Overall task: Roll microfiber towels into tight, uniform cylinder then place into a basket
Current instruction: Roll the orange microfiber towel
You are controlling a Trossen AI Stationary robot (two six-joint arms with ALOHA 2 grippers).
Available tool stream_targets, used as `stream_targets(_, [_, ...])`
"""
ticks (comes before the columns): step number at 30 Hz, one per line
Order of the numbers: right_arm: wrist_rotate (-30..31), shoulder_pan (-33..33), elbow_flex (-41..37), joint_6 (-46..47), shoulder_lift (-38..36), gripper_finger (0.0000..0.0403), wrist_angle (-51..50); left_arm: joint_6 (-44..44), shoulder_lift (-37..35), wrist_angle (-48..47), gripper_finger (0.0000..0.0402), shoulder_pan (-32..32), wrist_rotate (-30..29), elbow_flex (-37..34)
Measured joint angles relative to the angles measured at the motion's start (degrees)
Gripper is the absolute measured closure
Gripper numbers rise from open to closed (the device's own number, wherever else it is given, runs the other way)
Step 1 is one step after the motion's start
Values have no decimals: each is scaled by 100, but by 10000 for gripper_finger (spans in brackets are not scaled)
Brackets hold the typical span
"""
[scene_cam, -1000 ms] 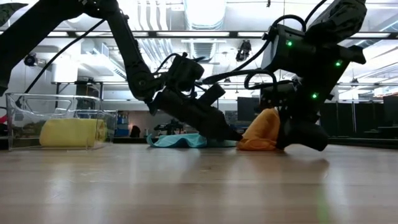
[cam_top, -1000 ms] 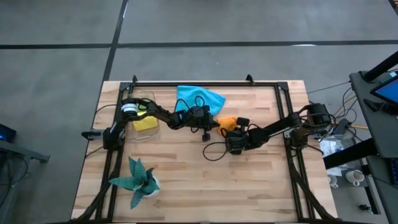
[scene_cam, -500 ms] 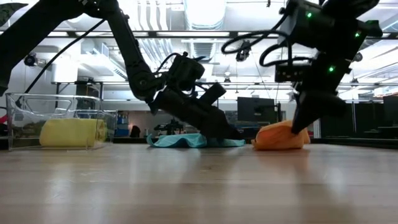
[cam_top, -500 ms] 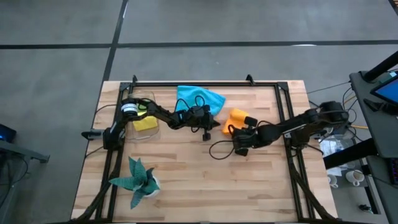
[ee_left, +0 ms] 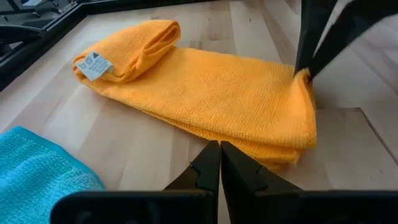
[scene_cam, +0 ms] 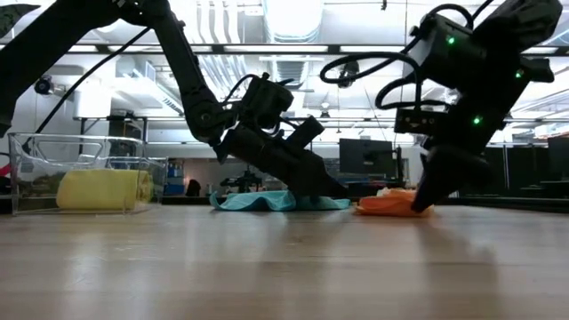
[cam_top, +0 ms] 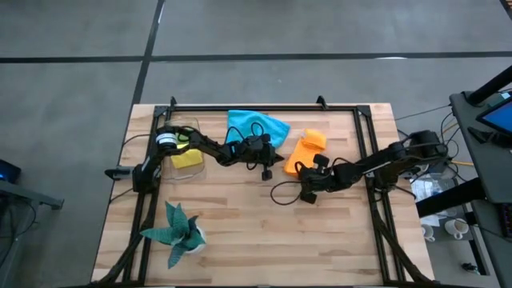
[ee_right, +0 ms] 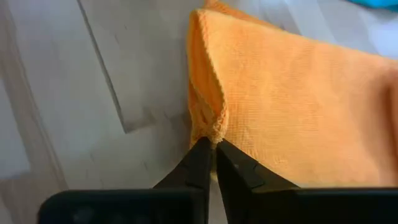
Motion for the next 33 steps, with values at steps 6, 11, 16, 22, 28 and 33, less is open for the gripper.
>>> stream_targets(6, [-343,-1,62,307,219,321,405,0,0,-4,402,0,-9,2])
stream_targets(11, [-495,95,274,194,111,247,212,1,0,-23,402,-2,-130,2])
stream_targets(16, [-397,153,430,91,-450,214,-637,0,-38,-49,402,2,-306,-4])
stream_targets(22, [937,154,79,115,-1399,211,-989,6,-263,-310,402,-23,-312,-17])
stream_targets(28, [2684,-403,-1000,1329,-2785,211,-968,44,-835,-881,402,-241,-279,-186])
stream_targets(33, [2233,-1471,-1957,2643,-3877,211,-395,-169,-1287,-854,402,-522,-276,-532])
